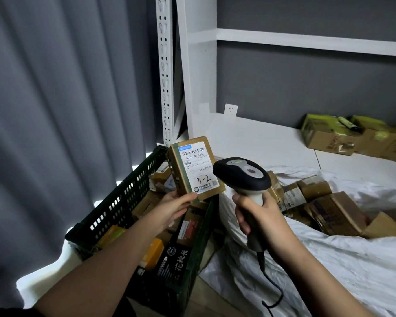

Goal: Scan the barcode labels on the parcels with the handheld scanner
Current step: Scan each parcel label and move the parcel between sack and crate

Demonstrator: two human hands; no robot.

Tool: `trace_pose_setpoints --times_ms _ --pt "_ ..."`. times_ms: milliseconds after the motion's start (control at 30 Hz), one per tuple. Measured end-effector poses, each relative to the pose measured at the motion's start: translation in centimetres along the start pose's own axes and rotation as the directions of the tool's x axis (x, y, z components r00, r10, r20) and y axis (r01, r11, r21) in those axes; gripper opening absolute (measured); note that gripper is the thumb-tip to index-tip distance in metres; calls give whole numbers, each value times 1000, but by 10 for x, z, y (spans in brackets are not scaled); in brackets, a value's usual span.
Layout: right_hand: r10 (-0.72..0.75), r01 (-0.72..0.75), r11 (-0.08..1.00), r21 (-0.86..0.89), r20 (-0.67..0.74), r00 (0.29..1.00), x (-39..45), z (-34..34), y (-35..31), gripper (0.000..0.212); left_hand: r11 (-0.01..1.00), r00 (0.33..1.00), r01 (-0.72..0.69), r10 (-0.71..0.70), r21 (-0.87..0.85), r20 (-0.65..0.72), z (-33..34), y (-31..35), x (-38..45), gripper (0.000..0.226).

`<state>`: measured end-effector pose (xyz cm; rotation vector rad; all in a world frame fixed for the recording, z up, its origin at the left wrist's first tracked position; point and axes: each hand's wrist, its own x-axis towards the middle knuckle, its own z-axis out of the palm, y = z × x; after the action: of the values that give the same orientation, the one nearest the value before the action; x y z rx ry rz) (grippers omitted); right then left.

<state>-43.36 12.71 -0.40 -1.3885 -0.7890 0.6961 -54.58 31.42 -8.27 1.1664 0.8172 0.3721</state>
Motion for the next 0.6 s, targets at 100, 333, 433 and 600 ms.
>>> trace_pose_setpoints --times_ms 100,333,433,600 --pt "18 -17 1000 26 -65 998 -1 -14 -3 13 989 995 -74 83 125 -62 9 7 -10 48" --pt "25 20 991 130 -332 943 -17 -84 -31 17 896 963 -225 264 382 -52 70 43 -13 69" --pt "27 63 980 187 -441 897 -27 -116 -41 29 792 930 -313 367 524 1 119 66 -11 70" --pt "38 74 981 179 -552 833 -47 -161 -51 24 501 917 -288 391 816 84 196 91 -4 72"
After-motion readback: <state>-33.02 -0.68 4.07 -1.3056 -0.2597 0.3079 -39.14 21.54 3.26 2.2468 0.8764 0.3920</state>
